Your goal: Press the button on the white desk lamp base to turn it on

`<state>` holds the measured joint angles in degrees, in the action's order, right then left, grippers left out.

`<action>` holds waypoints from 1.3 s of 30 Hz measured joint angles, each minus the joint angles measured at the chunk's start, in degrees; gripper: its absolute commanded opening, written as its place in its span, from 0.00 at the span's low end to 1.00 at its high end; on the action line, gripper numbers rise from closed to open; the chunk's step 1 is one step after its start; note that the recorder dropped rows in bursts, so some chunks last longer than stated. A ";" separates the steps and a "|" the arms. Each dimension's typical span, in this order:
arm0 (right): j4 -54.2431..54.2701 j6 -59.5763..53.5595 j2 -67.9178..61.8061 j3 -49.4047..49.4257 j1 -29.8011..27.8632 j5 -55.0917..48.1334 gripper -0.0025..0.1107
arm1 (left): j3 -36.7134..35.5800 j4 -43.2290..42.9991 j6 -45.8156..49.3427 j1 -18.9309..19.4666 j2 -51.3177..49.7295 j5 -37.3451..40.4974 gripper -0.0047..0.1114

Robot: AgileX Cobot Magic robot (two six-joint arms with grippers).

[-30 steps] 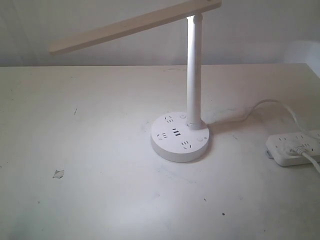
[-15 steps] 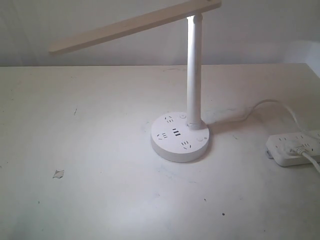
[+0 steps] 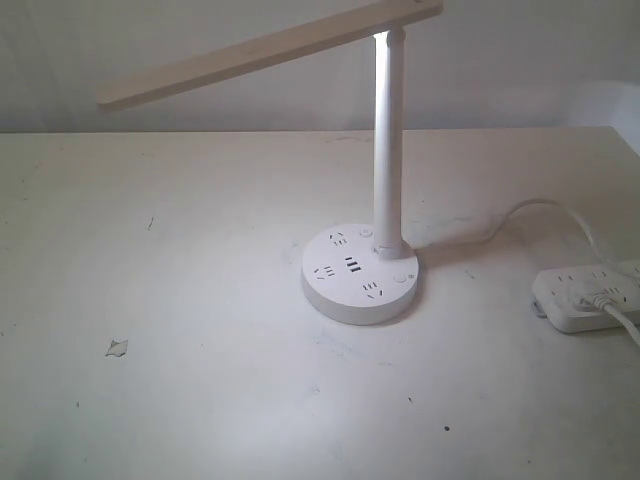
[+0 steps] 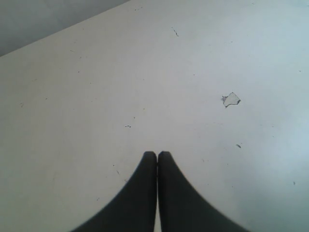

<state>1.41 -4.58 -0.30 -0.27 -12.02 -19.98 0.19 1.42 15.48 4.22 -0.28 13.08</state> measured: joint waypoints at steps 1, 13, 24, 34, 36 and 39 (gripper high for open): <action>0.00 0.00 0.00 0.00 0.00 0.00 0.02 | 0.00 0.00 0.00 0.00 0.00 0.00 0.04; 0.00 0.00 0.00 0.00 0.00 0.00 0.02 | 0.00 0.00 0.00 0.00 0.00 0.00 0.04; 0.07 0.00 0.00 0.00 0.00 0.11 0.02 | 0.00 0.00 0.00 0.00 0.00 0.00 0.04; 0.13 0.00 0.00 0.00 0.00 0.11 0.02 | 0.00 -0.95 -11.67 0.00 0.00 0.00 0.04; 0.13 0.00 0.00 0.00 0.00 0.11 0.02 | 0.00 -1.03 -12.49 0.00 0.00 0.00 0.04; 0.13 0.00 0.00 0.00 0.00 0.11 0.02 | 0.00 -1.42 -11.72 0.00 0.00 0.00 0.04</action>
<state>1.54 -4.58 -0.30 -0.27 -12.02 -19.87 0.19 0.00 3.75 4.22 -0.28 13.08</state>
